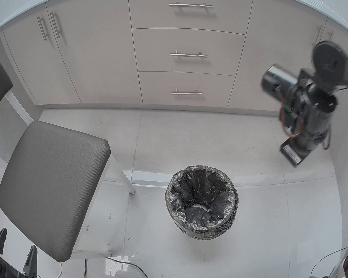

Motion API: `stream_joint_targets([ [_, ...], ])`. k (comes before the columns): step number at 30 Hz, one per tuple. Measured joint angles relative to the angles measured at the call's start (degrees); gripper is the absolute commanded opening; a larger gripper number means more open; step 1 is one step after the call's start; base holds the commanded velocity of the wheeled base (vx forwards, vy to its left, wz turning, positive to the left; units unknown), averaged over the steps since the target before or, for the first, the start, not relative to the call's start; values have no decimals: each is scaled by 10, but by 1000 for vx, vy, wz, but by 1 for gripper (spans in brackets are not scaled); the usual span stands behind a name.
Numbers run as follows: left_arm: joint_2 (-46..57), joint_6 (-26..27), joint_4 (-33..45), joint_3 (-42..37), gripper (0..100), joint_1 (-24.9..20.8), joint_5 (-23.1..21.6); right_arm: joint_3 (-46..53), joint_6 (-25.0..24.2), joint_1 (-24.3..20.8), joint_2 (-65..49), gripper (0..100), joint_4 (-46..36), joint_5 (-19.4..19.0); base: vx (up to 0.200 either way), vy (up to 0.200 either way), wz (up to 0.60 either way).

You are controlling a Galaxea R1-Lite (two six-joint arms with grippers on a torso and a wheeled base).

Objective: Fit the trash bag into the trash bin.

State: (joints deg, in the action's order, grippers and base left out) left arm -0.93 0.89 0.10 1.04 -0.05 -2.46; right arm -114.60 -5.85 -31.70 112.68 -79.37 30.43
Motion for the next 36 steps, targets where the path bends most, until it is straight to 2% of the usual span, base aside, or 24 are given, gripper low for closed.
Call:
stream_joint_targets([
  [7, 0, 0, 0, 0, 100, 0, 0, 0, 20, 12, -192, 0, -52, 38, 0, 0, 0],
  [12, 0, 0, 0, 0, 100, 0, 0, 0, 76, 43, -337, 0, -69, 57, 0, 0, 0],
  [16, 0, 0, 0, 0, 100, 0, 0, 0, 122, 84, -449, 0, -76, 52, 0, 0, 0],
  [21, 0, 0, 0, 0, 100, 0, 0, 0, 159, 157, -596, 0, -78, -13, 0, 0, 0],
  [25, 0, 0, 0, 0, 100, 0, 0, 9, 177, 207, -709, 0, -47, -68, 0, 0, 0],
  [29, 0, 0, 0, 0, 100, 0, 0, 60, 199, 246, -826, 0, 27, -110, 0, 0, 0],
  [36, 0, 0, 0, 0, 100, 0, 0, 214, 242, 290, -1009, 0, 161, -179, 0, 0, 0],
])
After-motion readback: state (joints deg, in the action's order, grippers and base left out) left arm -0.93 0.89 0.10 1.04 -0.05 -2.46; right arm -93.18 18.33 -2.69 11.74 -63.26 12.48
